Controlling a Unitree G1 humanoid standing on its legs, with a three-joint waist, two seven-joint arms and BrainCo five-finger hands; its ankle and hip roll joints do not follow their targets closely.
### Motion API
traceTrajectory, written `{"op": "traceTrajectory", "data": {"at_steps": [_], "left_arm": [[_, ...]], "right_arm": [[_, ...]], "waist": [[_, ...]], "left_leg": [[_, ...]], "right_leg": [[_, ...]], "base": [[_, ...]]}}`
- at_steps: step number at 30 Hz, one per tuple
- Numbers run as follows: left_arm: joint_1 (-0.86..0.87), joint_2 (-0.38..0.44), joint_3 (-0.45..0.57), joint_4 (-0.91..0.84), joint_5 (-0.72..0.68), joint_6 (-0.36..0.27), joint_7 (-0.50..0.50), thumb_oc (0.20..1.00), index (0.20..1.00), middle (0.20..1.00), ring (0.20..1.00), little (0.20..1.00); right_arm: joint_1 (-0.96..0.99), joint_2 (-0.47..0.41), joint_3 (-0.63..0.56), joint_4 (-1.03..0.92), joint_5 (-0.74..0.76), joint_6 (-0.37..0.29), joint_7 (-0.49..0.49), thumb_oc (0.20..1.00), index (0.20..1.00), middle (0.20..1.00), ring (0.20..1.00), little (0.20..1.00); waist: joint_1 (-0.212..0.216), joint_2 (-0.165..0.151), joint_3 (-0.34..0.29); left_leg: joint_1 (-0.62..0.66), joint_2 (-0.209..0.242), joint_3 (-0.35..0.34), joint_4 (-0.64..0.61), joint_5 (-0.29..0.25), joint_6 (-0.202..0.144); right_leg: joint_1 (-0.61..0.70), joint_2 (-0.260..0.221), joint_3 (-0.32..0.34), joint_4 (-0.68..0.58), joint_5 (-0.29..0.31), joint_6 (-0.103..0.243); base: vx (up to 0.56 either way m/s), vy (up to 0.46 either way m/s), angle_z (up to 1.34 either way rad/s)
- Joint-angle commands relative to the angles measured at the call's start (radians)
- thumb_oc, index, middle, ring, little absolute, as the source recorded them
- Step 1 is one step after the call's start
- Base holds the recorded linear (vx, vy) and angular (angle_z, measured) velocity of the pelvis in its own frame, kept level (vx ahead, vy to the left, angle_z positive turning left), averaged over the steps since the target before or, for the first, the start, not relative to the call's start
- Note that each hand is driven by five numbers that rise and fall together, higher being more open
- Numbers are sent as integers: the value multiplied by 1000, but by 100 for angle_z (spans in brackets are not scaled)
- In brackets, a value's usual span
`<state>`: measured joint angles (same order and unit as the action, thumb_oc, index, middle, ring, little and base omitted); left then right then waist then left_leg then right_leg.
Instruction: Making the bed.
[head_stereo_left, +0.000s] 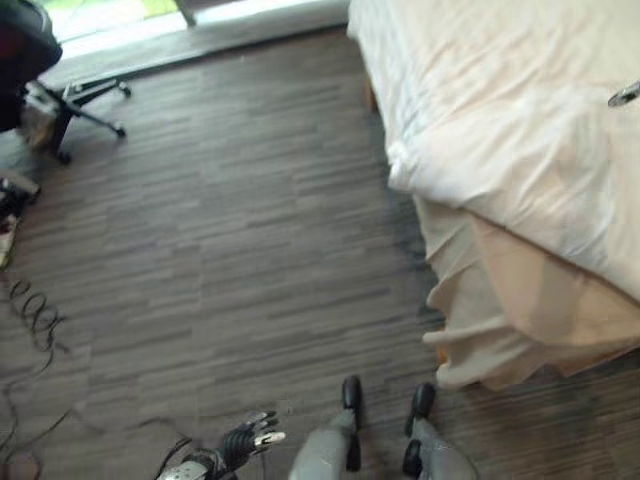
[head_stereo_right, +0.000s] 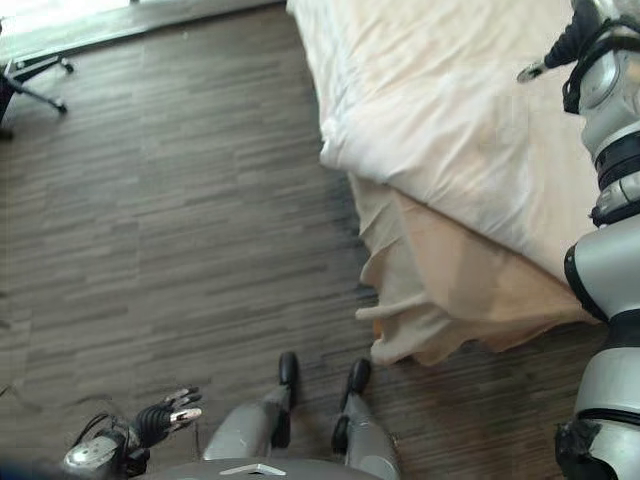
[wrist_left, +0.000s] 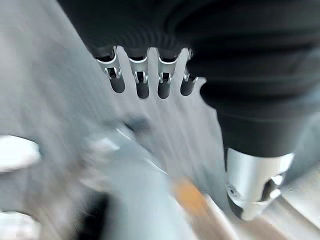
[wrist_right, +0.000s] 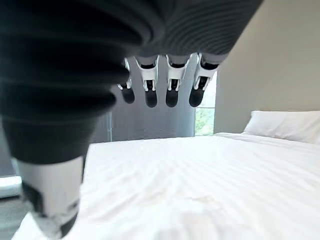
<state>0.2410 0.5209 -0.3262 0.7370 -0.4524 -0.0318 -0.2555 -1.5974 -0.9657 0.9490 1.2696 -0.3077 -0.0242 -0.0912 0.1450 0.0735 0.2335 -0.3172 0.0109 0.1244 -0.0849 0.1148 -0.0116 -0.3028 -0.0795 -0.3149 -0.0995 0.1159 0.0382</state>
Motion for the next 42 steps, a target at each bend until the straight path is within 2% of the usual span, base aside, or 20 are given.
{"op": "traceTrajectory", "data": {"at_steps": [1, 10, 18, 19, 20, 24, 25, 26, 27, 28, 29, 30, 31, 33, 34, 35, 36, 37, 40, 42], "left_arm": [[-59, -5, 10, 17, 45, -26, 86, 1000, 1000, 1000, 1000, 1000], [-143, -164, 22, 172, -34, -31, 153, 1000, 1000, 1000, 1000, 1000], [-195, -219, -40, 110, -90, -45, 155, 1000, 1000, 1000, 1000, 1000], [-199, -221, -44, 93, -107, -46, 153, 1000, 1000, 1000, 1000, 1000], [-203, -222, -46, 85, -118, -49, 153, 1000, 1000, 1000, 1000, 1000], [-215, -260, 11, 109, -191, -53, 160, 1000, 1000, 1000, 1000, 1000], [-232, -274, 65, 175, -179, -62, 175, 1000, 1000, 1000, 1000, 1000], [-238, -290, 91, 213, -169, -60, 182, 1000, 1000, 1000, 1000, 1000], [-237, -287, 88, 213, -169, -60, 181, 1000, 1000, 1000, 1000, 1000], [-244, -309, 121, 280, -137, -57, 187, 1000, 1000, 1000, 1000, 1000], [-244, -307, 119, 280, -137, -57, 187, 1000, 1000, 1000, 1000, 1000], [-259, -328, 145, 363, -74, -46, 182, 1000, 1000, 1000, 1000, 1000], [-259, -327, 143, 363, -74, -47, 182, 1000, 1000, 1000, 1000, 1000], [-275, -329, 181, 417, -26, -38, 191, 1000, 1000, 1000, 1000, 1000], [-278, -334, 215, 446, 6, -36, 200, 1000, 1000, 1000, 1000, 1000], [-277, -333, 214, 446, 6, -37, 200, 1000, 1000, 1000, 1000, 1000], [-271, -328, 243, 471, 35, -33, 202, 1000, 1000, 1000, 1000, 1000], [-271, -328, 242, 471, 35, -33, 202, 1000, 1000, 1000, 1000, 1000], [-255, -327, 274, 511, 59, -29, 207, 1000, 1000, 1000, 1000, 1000], [-249, -321, 294, 569, 103, -17, 200, 1000, 1000, 1000, 1000, 1000]], "right_arm": [[-206, -70, 124, 77, -8, 52, -60, 1000, 1000, 1000, 1000, 1000], [-227, -107, 150, 150, -81, 95, -94, 1000, 1000, 1000, 1000, 1000], [-33, -106, -10, 206, -12, 90, -68, 1000, 1000, 1000, 1000, 1000], [3, -112, -50, 204, 24, 88, -62, 285, 285, 285, 285, 285], [21, -114, -66, 199, 47, 83, -56, 200, 200, 200, 200, 200], [252, -93, -205, 27, 146, 33, -78, 200, 200, 200, 200, 200], [485, -70, -303, -261, 175, 2, -80, 200, 200, 200, 200, 200], [620, -34, -339, -433, 175, -12, -63, 200, 200, 200, 200, 200], [628, -35, -347, -438, 174, -10, -63, 200, 200, 200, 200, 200], [859, 33, -416, -678, 150, -27, -10, 200, 200, 200, 200, 200], [864, 33, -420, -681, 149, -26, -10, 200, 200, 200, 200, 200], [1090, 113, -469, -813, 89, -34, 43, 200, 200, 200, 200, 200], [1094, 113, -473, -815, 88, -33, 44, 200, 200, 200, 200, 200], [1268, 195, -497, -882, 15, -27, 88, 200, 200, 200, 200, 200], [1441, 312, -539, -865, 3, -22, 111, 200, 200, 200, 200, 200], [1442, 313, -541, -866, 2, -22, 111, 200, 200, 200, 200, 200], [1559, 404, -560, -799, -19, -10, 118, 200, 200, 200, 200, 200], [1560, 404, -560, -799, -20, -10, 118, 200, 200, 200, 200, 200], [1630, 537, -601, -552, 32, 4, 79, 200, 200, 200, 200, 200], [1654, 641, -707, -257, 226, 19, 43, 200, 200, 200, 200, 200]], "waist": [[9, -37, 104], [3, 22, 205], [-11, 34, 236], [-13, 35, 239], [-15, 36, 242], [-33, 20, 260], [-59, -7, 272], [-78, -24, 276], [-75, -26, 276], [-107, -54, 283], [-105, -55, 283], [-139, -83, 274], [-137, -83, 275], [-158, -100, 253], [-175, -112, 227], [-173, -112, 226], [-186, -120, 189], [-185, -121, 189], [-189, -120, 123], [-189, -113, 60]], "left_leg": [[-47, 71, -2, -2, 63, -106], [-269, 91, 4, -2, 115, -122], [-273, 93, 15, -2, 120, -119], [-262, 91, 16, -2, 116, -116], [-253, 89, 15, -2, 113, -115], [-203, 81, 12, -2, 102, -110], [-175, 81, 19, -2, 93, -108], [-158, 81, 23, -2, 88, -108], [-157, 81, 23, -2, 88, -108], [-127, 83, 28, -2, 78, -105], [-126, 82, 28, -2, 78, -105], [-80, 80, 34, -2, 61, -100], [-78, 80, 34, -2, 61, -100], [-38, 79, 38, -2, 47, -94], [15, 75, 42, -2, 27, -87], [13, 75, 42, -2, 30, -86], [72, 71, 45, -2, 8, -78], [70, 71, 45, -2, 11, -78], [151, 61, 50, -2, -17, -65], [208, 50, 50, -2, -41, -56]], "right_leg": [[10, -59, 83, 19, -6, 114], [-300, -52, 106, 161, -6, 103], [-327, -52, 116, 178, -11, 102], [-318, -54, 118, 177, -11, 102], [-309, -55, 118, 176, -12, 101], [-266, -57, 117, 175, -14, 103], [-241, -54, 122, 171, -13, 103], [-223, -52, 124, 168, -12, 104], [-222, -52, 124, 168, -12, 104], [-191, -48, 128, 165, -14, 102], [-190, -48, 128, 165, -14, 102], [-141, -47, 129, 162, -22, 102], [-139, -47, 129, 162, -22, 102], [-92, -52, 129, 156, -30, 102], [-41, -60, 129, 159, -49, 105], [-43, -59, 129, 156, -45, 105], [17, -69, 129, 157, -64, 107], [17, -69, 129, 154, -60, 107], [104, -73, 125, 138, -73, 109], [171, -78, 122, 117, -77, 113]], "base": [[-158, -55, 13], [-72, -36, -7], [9, -5, -3], [0, 0, 0], [0, 0, 0], [0, 0, 0], [0, 0, 0], [0, 0, 0], [24, -13, -8], [16, -12, -13], [77, -10, -21], [61, 3, -22], [103, 5, -16], [124, 28, -7], [126, 42, -11], [240, 54, -5], [131, 22, -3], [214, 54, -1], [188, 68, 4], [206, 79, 12]]}}
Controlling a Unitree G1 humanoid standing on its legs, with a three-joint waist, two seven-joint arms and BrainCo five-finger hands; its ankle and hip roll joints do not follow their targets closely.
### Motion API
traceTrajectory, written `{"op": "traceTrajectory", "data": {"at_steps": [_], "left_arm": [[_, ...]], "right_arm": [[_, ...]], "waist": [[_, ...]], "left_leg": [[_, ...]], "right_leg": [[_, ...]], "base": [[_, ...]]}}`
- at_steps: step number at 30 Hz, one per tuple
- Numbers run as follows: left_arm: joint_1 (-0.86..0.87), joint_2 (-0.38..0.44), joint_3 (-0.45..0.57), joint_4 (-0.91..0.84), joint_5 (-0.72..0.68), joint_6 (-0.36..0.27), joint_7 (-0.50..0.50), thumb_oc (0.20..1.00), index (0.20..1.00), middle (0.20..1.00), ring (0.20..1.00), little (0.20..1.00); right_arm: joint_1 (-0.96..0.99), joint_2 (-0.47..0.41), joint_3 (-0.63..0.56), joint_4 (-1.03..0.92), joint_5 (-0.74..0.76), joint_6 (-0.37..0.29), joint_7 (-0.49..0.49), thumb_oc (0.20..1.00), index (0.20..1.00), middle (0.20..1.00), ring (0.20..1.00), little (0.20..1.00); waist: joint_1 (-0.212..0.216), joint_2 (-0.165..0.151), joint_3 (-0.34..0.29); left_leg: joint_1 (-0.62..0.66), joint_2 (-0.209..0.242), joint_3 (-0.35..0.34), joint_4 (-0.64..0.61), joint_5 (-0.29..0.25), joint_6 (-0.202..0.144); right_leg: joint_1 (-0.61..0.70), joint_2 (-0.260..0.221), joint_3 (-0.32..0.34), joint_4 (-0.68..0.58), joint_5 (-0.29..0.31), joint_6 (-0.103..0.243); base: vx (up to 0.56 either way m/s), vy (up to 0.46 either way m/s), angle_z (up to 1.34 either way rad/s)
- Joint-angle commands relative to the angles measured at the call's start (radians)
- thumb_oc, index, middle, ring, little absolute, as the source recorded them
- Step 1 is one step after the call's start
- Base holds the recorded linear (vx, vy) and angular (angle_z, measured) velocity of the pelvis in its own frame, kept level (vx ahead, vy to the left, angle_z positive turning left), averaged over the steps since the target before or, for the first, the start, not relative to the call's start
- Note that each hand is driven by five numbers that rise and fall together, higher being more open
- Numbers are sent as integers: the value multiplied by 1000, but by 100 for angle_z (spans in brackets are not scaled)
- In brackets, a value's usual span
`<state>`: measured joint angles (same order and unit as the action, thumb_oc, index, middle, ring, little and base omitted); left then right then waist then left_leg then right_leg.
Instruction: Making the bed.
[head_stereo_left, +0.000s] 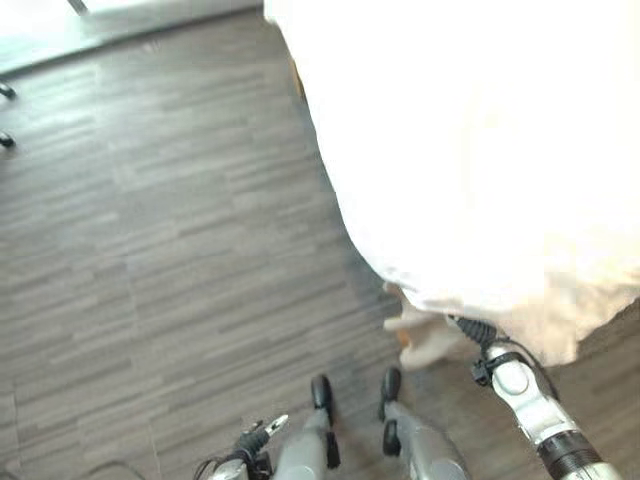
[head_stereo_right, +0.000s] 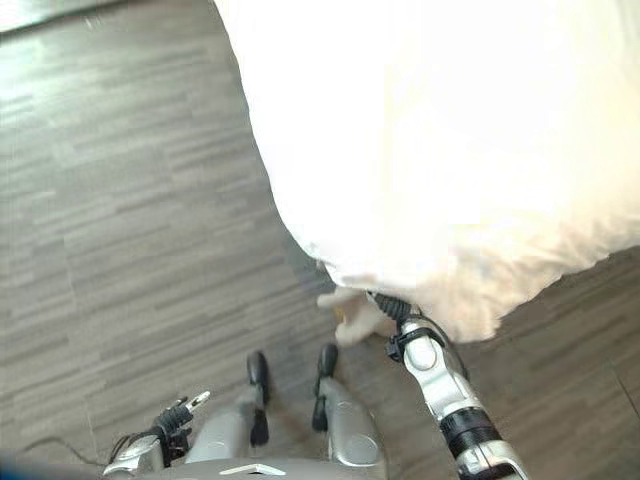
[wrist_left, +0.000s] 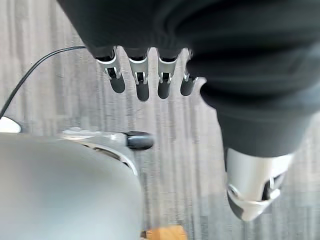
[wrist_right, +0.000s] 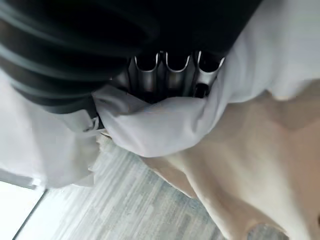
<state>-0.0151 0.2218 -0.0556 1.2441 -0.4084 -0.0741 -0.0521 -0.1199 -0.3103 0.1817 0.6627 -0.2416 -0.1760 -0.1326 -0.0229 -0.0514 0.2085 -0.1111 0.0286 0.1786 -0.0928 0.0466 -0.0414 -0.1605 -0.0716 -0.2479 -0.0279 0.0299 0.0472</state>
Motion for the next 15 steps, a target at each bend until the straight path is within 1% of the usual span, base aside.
{"op": "traceTrajectory", "data": {"at_steps": [1, 2, 3, 4, 5, 6, 7, 8, 9, 10, 11, 12, 14, 15], "left_arm": [[15, -14, 43, 91, 69, 32, -13, 1000, 1000, 1000, 1000, 1000], [15, -14, 43, 91, 69, 32, -13, 1000, 1000, 1000, 1000, 1000], [19, -12, 53, 106, 72, 34, -17, 1000, 1000, 1000, 1000, 1000], [27, -4, 55, 119, 93, 35, -25, 1000, 1000, 1000, 1000, 1000], [35, -1, 51, 124, 115, 33, -29, 1000, 1000, 1000, 1000, 1000], [38, -2, 47, 124, 124, 36, -43, 1000, 1000, 1000, 1000, 1000], [41, 2, 48, 125, 133, 41, -56, 1000, 1000, 1000, 1000, 1000], [48, 9, 50, 127, 151, 51, -88, 1000, 1000, 1000, 1000, 1000], [53, 10, 50, 126, 159, 52, -102, 1000, 1000, 1000, 1000, 1000], [62, 22, 54, 127, 175, 65, -136, 1000, 1000, 1000, 1000, 1000], [67, 33, 58, 117, 174, 70, -157, 1000, 1000, 1000, 1000, 1000], [71, 33, 64, 115, 171, 74, -171, 1000, 1000, 1000, 1000, 1000], [71, 30, 68, 121, 180, 80, -182, 1000, 1000, 1000, 1000, 1000], [71, 30, 68, 121, 180, 80, -182, 1000, 1000, 1000, 1000, 1000]], "right_arm": [[181, 33, -8, 524, 300, 173, 96, 200, 200, 200, 200, 200], [181, 33, -8, 524, 300, 172, 96, 200, 200, 200, 200, 200], [186, 50, -33, 589, 338, 175, 99, 200, 200, 200, 200, 200], [202, 64, -2, 656, 291, 190, 128, 1000, 1000, 1000, 1000, 1000], [214, 61, -1, 695, 280, 202, 152, 1000, 1000, 1000, 1000, 1000], [222, 61, -22, 743, 312, 223, 193, 1000, 1000, 1000, 1000, 1000], [231, 59, -26, 763, 334, 243, 243, 1000, 1000, 1000, 1000, 1000], [264, 56, -12, 787, 313, 272, 332, 1000, 1000, 1000, 1000, 1000], [286, 54, -3, 790, 291, 276, 356, 1000, 1000, 1000, 1000, 1000], [334, 41, 18, 797, 226, 299, 432, 1000, 1000, 1000, 1000, 1000], [376, 24, 17, 819, 161, 320, 483, 1000, 1000, 1000, 1000, 1000], [402, 10, 8, 830, 122, 326, 507, 1000, 1000, 1000, 1000, 1000], [427, 2, 0, 837, 91, 337, 546, 1000, 1000, 1000, 1000, 1000], [427, 2, -1, 836, 91, 337, 547, 1000, 1000, 1000, 1000, 1000]], "waist": [[-18, 15, 43], [-18, 15, 40], [-15, 17, 17], [-11, 17, -15], [-10, 17, -30], [-14, 18, -53], [-17, 17, -61], [-21, 13, -77], [-23, 12, -85], [-33, 10, -96], [-45, 9, -104], [-56, 8, -107], [-67, 6, -108], [-67, 6, -108]], "left_leg": [[37, 26, -5, 6, 12, -23], [33, 26, -4, 6, 14, -23], [47, 22, -6, 6, 7, -20], [71, 18, -7, 6, -4, -17], [82, 15, -7, 6, -11, -15], [97, 12, -1, 6, -21, -13], [104, 12, 3, 6, -24, -13], [115, 13, 12, 6, -29, -14], [117, 15, 16, 6, -29, -14], [123, 17, 29, 6, -32, -16], [129, 22, 41, 6, -32, -18], [136, 25, 50, 6, -32, -19], [141, 27, 58, 6, -34, -20], [142, 28, 58, 6, -34, -20]], "right_leg": [[70, -89, 54, 30, 5, 105], [66, -89, 54, 29, 7, 105], [82, -91, 51, 23, 5, 105], [114, -95, 47, 7, 7, 106], [129, -97, 44, -2, 9, 108], [143, -99, 45, -14, 12, 109], [149, -97, 46, -20, 14, 110], [157, -95, 54, -34, 21, 111], [158, -95, 57, -39, 24, 112], [157, -92, 66, -46, 30, 113], [156, -90, 73, -49, 33, 113], [157, -89, 79, -49, 36, 114], [158, -86, 87, -50, 37, 114], [158, -86, 87, -50, 37, 114]], "base": [[137, 44, 6], [154, 33, 3], [116, 27, 1], [155, 30, 6], [137, 51, 6], [79, 36, 14], [53, 36, 19], [0, 0, 0], [14, 13, -20], [0, 18, -46], [-10, 12, -42], [-14, -1, -39], [-15, -10, -38], [-7, -4, -41]]}}
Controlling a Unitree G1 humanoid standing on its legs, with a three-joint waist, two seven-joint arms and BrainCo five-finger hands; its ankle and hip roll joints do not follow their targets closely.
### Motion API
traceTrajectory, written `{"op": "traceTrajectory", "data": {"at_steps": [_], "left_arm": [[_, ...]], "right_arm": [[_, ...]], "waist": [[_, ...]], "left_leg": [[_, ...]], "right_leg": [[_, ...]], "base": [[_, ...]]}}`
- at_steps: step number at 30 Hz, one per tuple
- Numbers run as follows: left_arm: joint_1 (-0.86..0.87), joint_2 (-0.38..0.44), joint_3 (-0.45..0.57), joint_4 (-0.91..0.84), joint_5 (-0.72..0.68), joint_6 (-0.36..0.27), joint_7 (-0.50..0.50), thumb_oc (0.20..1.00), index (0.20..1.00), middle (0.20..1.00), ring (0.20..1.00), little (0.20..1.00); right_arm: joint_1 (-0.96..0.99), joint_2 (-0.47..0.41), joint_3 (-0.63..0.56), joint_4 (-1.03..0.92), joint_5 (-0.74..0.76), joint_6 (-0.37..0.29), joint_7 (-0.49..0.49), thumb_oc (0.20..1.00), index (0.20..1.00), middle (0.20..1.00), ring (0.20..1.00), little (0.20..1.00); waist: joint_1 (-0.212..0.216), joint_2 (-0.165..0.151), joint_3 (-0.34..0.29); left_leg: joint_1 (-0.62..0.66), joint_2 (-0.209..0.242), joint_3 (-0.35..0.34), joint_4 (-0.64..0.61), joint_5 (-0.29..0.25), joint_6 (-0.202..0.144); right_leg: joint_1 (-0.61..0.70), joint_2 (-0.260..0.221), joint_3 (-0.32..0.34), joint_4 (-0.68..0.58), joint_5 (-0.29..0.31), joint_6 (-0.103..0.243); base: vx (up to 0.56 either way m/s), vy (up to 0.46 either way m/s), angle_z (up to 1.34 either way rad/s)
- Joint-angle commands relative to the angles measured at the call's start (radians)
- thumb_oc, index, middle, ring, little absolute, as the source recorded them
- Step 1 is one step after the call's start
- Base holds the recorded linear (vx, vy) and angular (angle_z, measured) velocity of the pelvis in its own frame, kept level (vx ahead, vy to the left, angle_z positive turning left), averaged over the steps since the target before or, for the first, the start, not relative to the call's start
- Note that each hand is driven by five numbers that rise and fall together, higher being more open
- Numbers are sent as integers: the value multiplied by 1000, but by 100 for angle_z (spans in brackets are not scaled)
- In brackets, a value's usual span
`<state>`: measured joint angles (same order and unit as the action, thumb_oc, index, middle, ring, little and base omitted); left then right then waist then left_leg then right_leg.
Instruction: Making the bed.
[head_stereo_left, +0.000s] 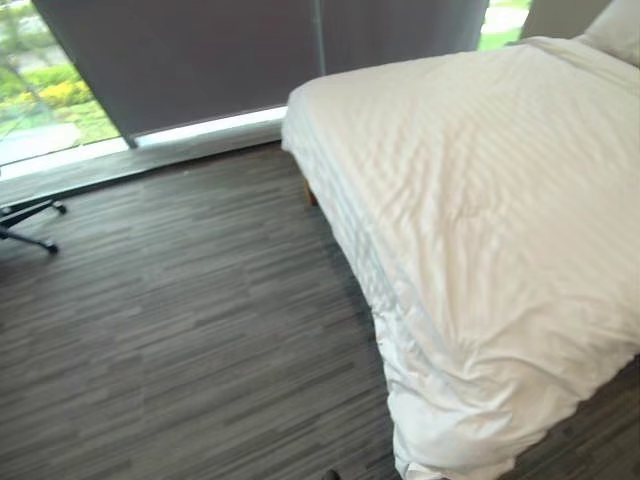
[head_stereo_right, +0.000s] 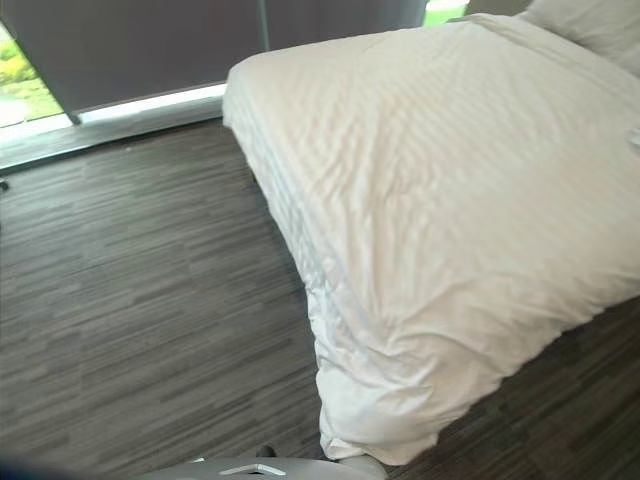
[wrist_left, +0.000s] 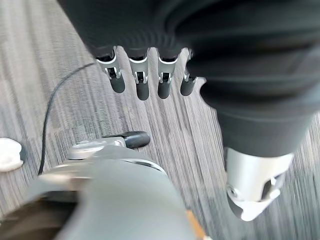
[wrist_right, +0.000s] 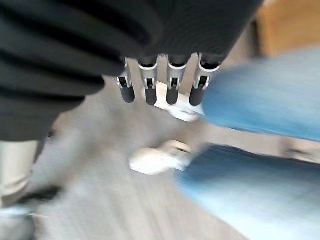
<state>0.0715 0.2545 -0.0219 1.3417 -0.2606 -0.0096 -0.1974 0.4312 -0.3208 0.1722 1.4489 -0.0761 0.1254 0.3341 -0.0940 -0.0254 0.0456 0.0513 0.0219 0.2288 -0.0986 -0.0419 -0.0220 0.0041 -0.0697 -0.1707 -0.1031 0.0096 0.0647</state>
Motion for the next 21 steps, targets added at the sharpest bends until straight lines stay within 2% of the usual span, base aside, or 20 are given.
{"op": "traceTrajectory", "data": {"at_steps": [1, 2, 4, 5, 6, 7, 8, 9, 10, 11, 12, 14, 15, 16, 17, 18, 20, 21], "left_arm": [[-15, -3, 34, 23, 32, 16, -37, 1000, 1000, 1000, 1000, 1000], [-16, -4, 34, 26, 39, 17, -38, 1000, 1000, 1000, 1000, 1000], [-23, -1, 33, 39, 54, 25, -31, 1000, 1000, 1000, 1000, 1000], [-31, 3, 31, 46, 56, 33, -18, 1000, 1000, 1000, 1000, 1000], [-29, -5, 25, 42, 44, 25, 26, 1000, 1000, 1000, 1000, 1000], [-28, -5, 25, 41, 44, 25, 27, 1000, 1000, 1000, 1000, 1000], [-24, -17, 27, 25, 41, 13, 56, 1000, 1000, 1000, 1000, 1000], [-14, -28, 41, -2, 19, 0, 78, 1000, 1000, 1000, 1000, 1000], [5, -52, 62, -32, 6, -12, 106, 1000, 1000, 1000, 1000, 1000], [3, -70, 75, -54, 8, -25, 113, 1000, 1000, 1000, 1000, 1000], [-12, -84, 69, -38, 28, -29, 126, 1000, 1000, 1000, 1000, 1000], [-32, -84, 62, -29, 36, -33, 140, 1000, 1000, 1000, 1000, 1000], [-28, -86, 54, -41, 33, -36, 138, 1000, 1000, 1000, 1000, 1000], [-22, -86, 49, -49, 37, -37, 130, 1000, 1000, 1000, 1000, 1000], [-9, -78, 42, -49, 53, -49, 104, 1000, 1000, 1000, 1000, 1000], [-8, -79, 42, -49, 53, -49, 104, 1000, 1000, 1000, 1000, 1000], [5, -71, 38, -45, 68, -54, 84, 1000, 1000, 1000, 1000, 1000], [11, -71, 35, -46, 71, -59, 75, 1000, 1000, 1000, 1000, 1000]], "right_arm": [[-124, 12, 9, 50, -75, 36, 80, 1000, 1000, 1000, 1000, 1000], [-122, 6, 6, 48, -87, 36, 83, 1000, 1000, 1000, 1000, 1000], [-155, -59, -68, 95, -82, 35, -8, 1000, 1000, 1000, 1000, 1000], [-219, -189, -208, 147, -3, 7, -168, 1000, 1000, 1000, 1000, 1000], [-272, -261, -280, 38, 65, -61, -340, 1000, 1000, 1000, 1000, 1000], [-271, -260, -281, 36, 65, -60, -340, 1000, 1000, 1000, 1000, 1000], [-284, -281, -321, -107, 126, -91, -391, 1000, 1000, 1000, 1000, 1000], [-245, -301, -389, -357, 163, -100, -448, 1000, 1000, 1000, 1000, 1000], [-195, -295, -520, -804, 246, -127, -546, 1000, 1000, 1000, 1000, 1000], [-170, -238, -568, -977, 218, -150, -565, 1000, 1000, 1000, 1000, 1000], [-226, -187, -598, -1132, 299, -266, -627, 1000, 1000, 1000, 1000, 1000], [-277, -149, -545, -1290, 392, -331, -573, 1000, 1000, 1000, 1000, 1000], [-294, -140, -514, -1349, 458, -354, -519, 843, 843, 843, 843, 843], [-299, -136, -487, -1427, 504, -366, -465, 489, 489, 489, 489, 489], [-291, -173, -417, -1533, 558, -367, -321, 200, 200, 200, 200, 200], [-291, -173, -417, -1533, 558, -367, -321, 200, 200, 200, 200, 200], [-278, -219, -350, -1622, 587, -343, -216, 200, 200, 200, 200, 200], [-272, -246, -297, -1651, 637, -323, -131, 200, 200, 200, 200, 200]], "waist": [[4, -20, 55], [0, -21, 54], [-8, -22, 52], [-10, -19, 56], [-13, -17, 65], [-12, -17, 65], [-19, -15, 75], [-26, -13, 79], [-45, -7, 89], [-50, -1, 94], [-51, 10, 109], [-47, 10, 125], [-40, 11, 129], [-35, 12, 133], [-25, 16, 138], [-25, 16, 137], [-13, 19, 137], [-8, 21, 136]], "left_leg": [[-21, 34, 8, 11, 54, -40], [-19, 36, 12, 11, 54, -40], [-14, 41, 25, 11, 53, -41], [-13, 44, 33, 11, 53, -42], [-15, 45, 39, 11, 53, -43], [-15, 45, 39, 11, 53, -43], [-13, 45, 42, 11, 51, -42], [-17, 46, 46, 11, 52, -42], [-18, 45, 54, 11, 50, -41], [-23, 44, 56, 11, 50, -39], [-21, 42, 58, 11, 45, -37], [-29, 41, 60, 11, 57, -38], [-35, 42, 60, 11, 60, -38], [-38, 42, 60, 11, 63, -39], [-43, 42, 54, 11, 71, -42], [-43, 42, 53, 11, 71, -42], [-47, 42, 47, 11, 76, -44], [-48, 42, 42, 11, 78, -45]], "right_leg": [[-6, -88, 10, 25, 57, 96], [-7, -87, 13, 25, 57, 96], [-10, -84, 23, 24, 59, 97], [-13, -80, 31, 21, 62, 98], [-21, -79, 42, 19, 67, 100], [-22, -79, 42, 19, 67, 100], [-24, -78, 49, 20, 66, 101], [-32, -78, 56, 19, 69, 101], [-39, -78, 67, 18, 73, 103], [-45, -78, 72, 17, 77, 104], [-48, -79, 75, 17, 75, 106], [-57, -79, 76, 16, 83, 103], [-60, -79, 76, 16, 85, 102], [-61, -80, 73, 16, 86, 101], [-61, -81, 65, 16, 88, 99], [-61, -81, 64, 16, 88, 99], [-58, -82, 54, 16, 87, 98], [-55, -83, 47, 16, 87, 98]], "base": [[-5, -6, -33], [-16, -15, -24], [-28, -21, -22], [-48, -12, -39], [-40, -8, -37], [-42, 1, -9], [-29, 8, -7], [-48, 34, -4], [-46, 48, -9], [-40, 53, 0], [-55, 24, -7], [-70, -7, -11], [-52, -23, -7], [-55, -25, 1], [-37, -14, 13], [-24, -10, 16], [-9, -16, 20], [-18, -23, 16]]}}
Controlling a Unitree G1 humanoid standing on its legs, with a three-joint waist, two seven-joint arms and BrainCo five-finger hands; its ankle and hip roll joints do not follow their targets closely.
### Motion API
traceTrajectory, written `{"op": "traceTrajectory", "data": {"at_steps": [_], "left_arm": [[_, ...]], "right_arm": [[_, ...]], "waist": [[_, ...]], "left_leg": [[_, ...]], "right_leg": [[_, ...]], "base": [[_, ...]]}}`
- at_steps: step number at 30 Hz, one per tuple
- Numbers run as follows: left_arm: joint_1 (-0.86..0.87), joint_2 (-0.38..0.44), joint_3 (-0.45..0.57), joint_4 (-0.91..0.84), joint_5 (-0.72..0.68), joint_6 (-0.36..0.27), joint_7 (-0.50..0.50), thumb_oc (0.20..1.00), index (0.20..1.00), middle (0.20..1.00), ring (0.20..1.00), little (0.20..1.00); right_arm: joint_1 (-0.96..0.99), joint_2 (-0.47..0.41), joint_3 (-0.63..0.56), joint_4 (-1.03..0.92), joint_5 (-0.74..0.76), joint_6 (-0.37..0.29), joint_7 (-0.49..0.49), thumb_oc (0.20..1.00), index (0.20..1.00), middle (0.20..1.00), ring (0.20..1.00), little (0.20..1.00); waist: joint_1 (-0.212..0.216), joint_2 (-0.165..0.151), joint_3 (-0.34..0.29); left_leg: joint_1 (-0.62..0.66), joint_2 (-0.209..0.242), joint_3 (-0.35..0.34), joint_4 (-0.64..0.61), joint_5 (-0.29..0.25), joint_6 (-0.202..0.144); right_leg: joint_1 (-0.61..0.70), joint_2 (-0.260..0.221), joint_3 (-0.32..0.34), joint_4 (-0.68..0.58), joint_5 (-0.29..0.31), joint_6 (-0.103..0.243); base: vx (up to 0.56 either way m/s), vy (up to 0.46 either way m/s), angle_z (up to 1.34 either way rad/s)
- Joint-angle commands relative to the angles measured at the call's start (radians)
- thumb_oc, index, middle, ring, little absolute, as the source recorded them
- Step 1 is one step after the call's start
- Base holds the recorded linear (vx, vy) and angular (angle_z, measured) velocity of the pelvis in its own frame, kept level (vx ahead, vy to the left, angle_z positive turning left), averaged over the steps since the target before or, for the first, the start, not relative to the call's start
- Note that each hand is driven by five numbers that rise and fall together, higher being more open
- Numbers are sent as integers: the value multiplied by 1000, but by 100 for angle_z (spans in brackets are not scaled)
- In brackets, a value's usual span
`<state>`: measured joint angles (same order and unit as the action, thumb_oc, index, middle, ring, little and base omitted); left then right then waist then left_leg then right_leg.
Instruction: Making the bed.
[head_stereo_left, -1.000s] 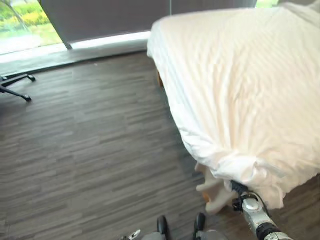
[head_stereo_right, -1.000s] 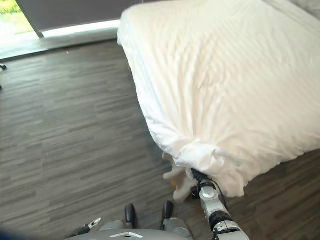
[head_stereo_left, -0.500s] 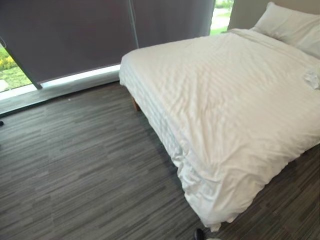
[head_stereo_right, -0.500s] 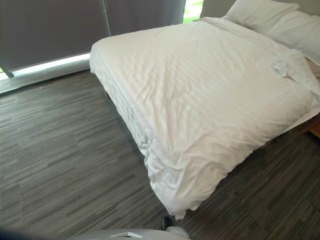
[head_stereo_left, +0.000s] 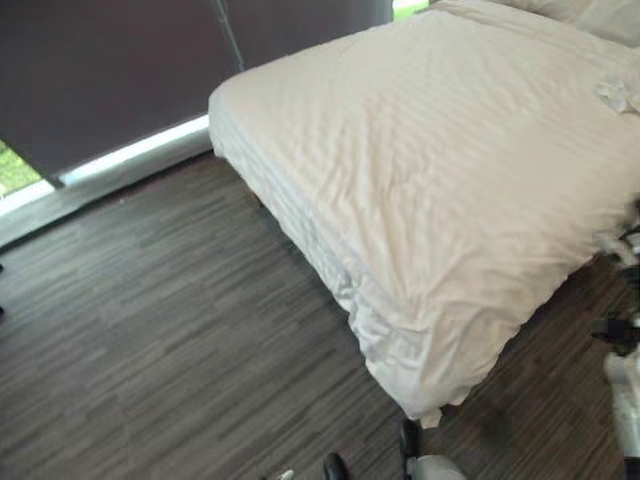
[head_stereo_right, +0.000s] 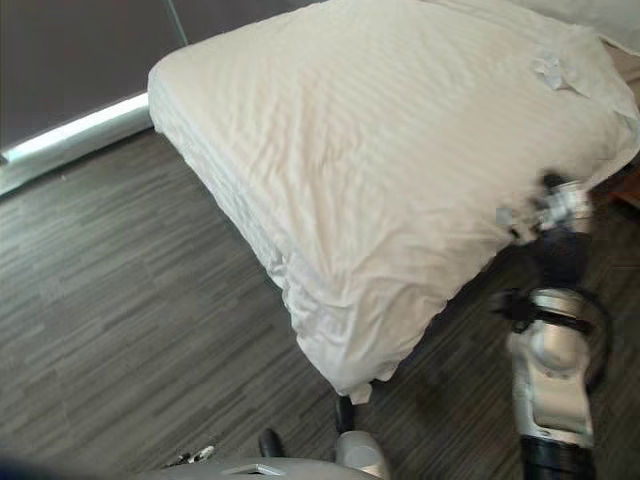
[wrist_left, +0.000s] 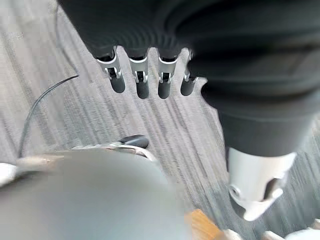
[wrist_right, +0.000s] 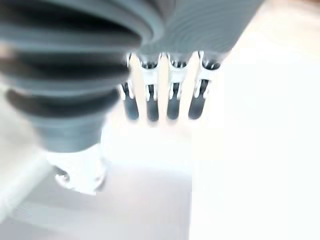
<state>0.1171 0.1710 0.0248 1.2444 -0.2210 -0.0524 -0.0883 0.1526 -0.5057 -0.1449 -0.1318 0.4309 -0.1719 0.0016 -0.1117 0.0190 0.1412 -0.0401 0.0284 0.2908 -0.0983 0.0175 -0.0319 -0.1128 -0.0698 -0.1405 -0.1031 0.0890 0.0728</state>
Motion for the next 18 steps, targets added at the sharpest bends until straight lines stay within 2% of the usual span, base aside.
{"op": "traceTrajectory", "data": {"at_steps": [1, 2, 3, 4, 5, 7, 8, 9, 12, 13, 16, 18], "left_arm": [[-30, 11, -16, 52, 30, -18, -46, 1000, 1000, 1000, 1000, 1000], [-20, 14, -24, 47, 29, -28, -68, 1000, 1000, 1000, 1000, 1000], [-20, 14, -23, 47, 29, -28, -68, 1000, 1000, 1000, 1000, 1000], [-15, 15, -31, 46, 33, -25, -79, 1000, 1000, 1000, 1000, 1000], [-15, 15, -29, 46, 33, -25, -79, 1000, 1000, 1000, 1000, 1000], [-11, 8, -52, 49, 50, -25, -77, 1000, 1000, 1000, 1000, 1000], [-11, 9, -51, 49, 50, -25, -77, 1000, 1000, 1000, 1000, 1000], [-10, 2, -66, 30, 42, -27, -73, 1000, 1000, 1000, 1000, 1000], [-11, -3, -86, 15, 31, -30, -68, 1000, 1000, 1000, 1000, 1000], [-6, -10, -123, -5, 22, -34, -66, 1000, 1000, 1000, 1000, 1000], [-8, -17, -142, -16, 9, -33, -68, 1000, 1000, 1000, 1000, 1000], [-11, -19, -168, -38, -31, -36, -58, 1000, 1000, 1000, 1000, 1000]], "right_arm": [[11, -66, 65, -76, 149, -17, 224, 200, 200, 200, 200, 200], [2, -141, 206, -106, 130, 36, 346, 200, 200, 200, 200, 200], [1, -141, 207, -105, 130, 36, 346, 200, 200, 200, 200, 200], [-12, -167, 286, -80, 143, 75, 378, 200, 200, 200, 200, 200], [-16, -167, 290, -76, 144, 74, 379, 200, 200, 200, 200, 200], [-72, -125, 395, 23, 125, 88, 369, 200, 200, 200, 200, 200], [-75, -124, 397, 26, 125, 87, 369, 200, 200, 200, 200, 200], [-134, -125, 467, 65, 76, 93, 376, 200, 200, 200, 200, 200], [-197, -99, 515, 142, 80, 98, 365, 200, 200, 200, 200, 200], [-254, -78, 555, 216, 58, 99, 352, 200, 200, 200, 200, 200], [-315, -64, 578, 313, 12, 95, 319, 200, 200, 200, 200, 200], [-391, -36, 558, 442, -9, 86, 252, 200, 200, 200, 200, 200]], "waist": [[15, -21, 40], [30, -15, 48], [29, -16, 45], [42, -9, 53], [40, -9, 53], [54, 11, 66], [53, 10, 66], [63, 22, 78], [71, 35, 91], [80, 51, 98], [85, 68, 104], [94, 96, 116]], "left_leg": [[40, 35, -23, 11, 22, -36], [35, 34, -29, 11, 26, -39], [31, 34, -30, 11, 28, -39], [23, 33, -36, 11, 33, -40], [22, 32, -37, 11, 33, -40], [7, 30, -42, 11, 39, -41], [7, 30, -42, 11, 39, -41], [-7, 29, -46, 11, 46, -42], [-22, 27, -49, 11, 53, -42], [-30, 25, -50, 11, 57, -44], [-36, 24, -48, 11, 60, -44], [-54, 22, -53, 11, 68, -45]], "right_leg": [[62, -84, 9, 16, 8, 89], [65, -87, -2, 16, 7, 89], [62, -87, -3, 16, 8, 88], [59, -89, -10, 16, 9, 88], [59, -89, -11, 16, 9, 88], [46, -92, -16, 16, 12, 88], [45, -92, -16, 16, 12, 88], [32, -93, -16, 16, 14, 87], [18, -96, -18, 16, 20, 86], [10, -97, -18, 16, 22, 85], [4, -99, -18, 16, 23, 84], [-11, -105, -21, 16, 26, 84]], "base": [[-29, -17, 11], [-37, -12, 10], [-60, -16, 10], [-37, -11, 10], [-69, -1, 17], [-53, 18, 17], [-57, 9, 8], [-65, 5, 3], [-52, 7, 1], [0, 0, 0], [-7, 12, 0], [-43, 19, 0]]}}
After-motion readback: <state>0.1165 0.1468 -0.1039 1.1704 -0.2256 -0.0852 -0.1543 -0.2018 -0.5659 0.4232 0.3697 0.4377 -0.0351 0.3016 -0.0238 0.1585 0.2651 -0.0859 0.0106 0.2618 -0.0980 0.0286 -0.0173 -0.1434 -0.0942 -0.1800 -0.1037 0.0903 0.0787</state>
